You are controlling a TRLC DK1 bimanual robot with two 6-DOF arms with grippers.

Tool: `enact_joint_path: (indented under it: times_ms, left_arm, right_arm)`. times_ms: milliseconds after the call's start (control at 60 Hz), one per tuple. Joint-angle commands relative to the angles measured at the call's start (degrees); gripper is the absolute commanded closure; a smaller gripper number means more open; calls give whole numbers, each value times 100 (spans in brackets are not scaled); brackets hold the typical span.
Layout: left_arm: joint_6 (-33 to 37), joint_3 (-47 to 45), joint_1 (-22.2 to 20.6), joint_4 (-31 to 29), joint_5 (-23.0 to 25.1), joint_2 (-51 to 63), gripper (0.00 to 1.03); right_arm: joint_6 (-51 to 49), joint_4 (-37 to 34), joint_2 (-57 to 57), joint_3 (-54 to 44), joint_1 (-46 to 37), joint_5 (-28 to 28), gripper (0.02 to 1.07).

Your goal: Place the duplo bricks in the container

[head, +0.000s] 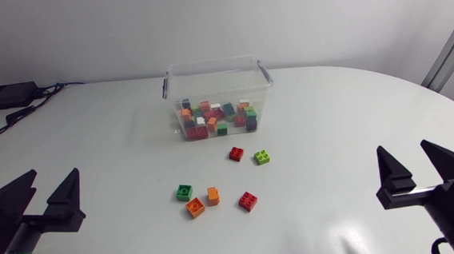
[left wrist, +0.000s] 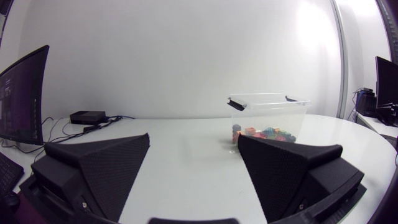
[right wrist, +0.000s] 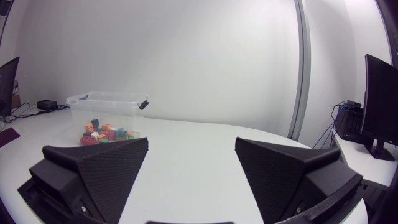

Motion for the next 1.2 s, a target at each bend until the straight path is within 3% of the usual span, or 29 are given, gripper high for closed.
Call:
enact_joint_path:
  times_ms: [0,283,600,900,1183]
  left_arm:
    - [-119,-115,0,38,42,-45,5]
    - [-137,-106,9,144,42,-54,5]
    - [-137,606,-175,-23,42,-36,5]
    - [-137,1450,-202,-173,42,649,5]
    - [-137,2162,-219,-173,42,2170,8]
  right_arm:
    - [127,-6,-38,-137,32,-19,6]
    - [145,30,-38,-101,24,-1,6]
    - [250,-155,5,426,173,-1,6]
    - [241,-93,1122,1349,208,-10,6]
    - [250,-76,2405,2105,410,43,6]
